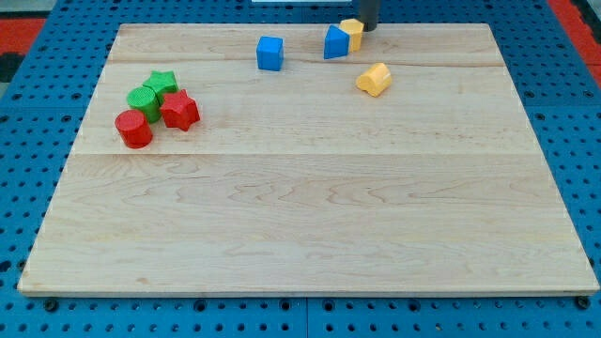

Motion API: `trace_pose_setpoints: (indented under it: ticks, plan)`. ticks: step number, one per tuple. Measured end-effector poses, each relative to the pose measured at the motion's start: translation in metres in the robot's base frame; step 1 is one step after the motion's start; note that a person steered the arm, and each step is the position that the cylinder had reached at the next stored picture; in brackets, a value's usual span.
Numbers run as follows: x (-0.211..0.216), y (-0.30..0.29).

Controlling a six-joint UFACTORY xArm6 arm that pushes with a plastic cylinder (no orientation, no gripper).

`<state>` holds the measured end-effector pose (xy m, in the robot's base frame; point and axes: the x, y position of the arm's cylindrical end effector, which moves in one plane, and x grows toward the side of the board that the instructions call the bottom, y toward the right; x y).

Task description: Push the yellow hexagon and the blue triangle towards blue cube

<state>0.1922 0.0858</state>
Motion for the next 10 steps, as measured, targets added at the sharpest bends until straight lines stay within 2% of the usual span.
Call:
trace_pose_setpoints:
  ticks: [1, 3, 4, 7, 9, 10]
  plan:
    - [0.0, -0.01]
    - [0.0, 0.048]
    - [-0.001, 0.049]
    - [-0.001, 0.007]
    - [0.001, -0.1]
    - [0.006, -0.123]
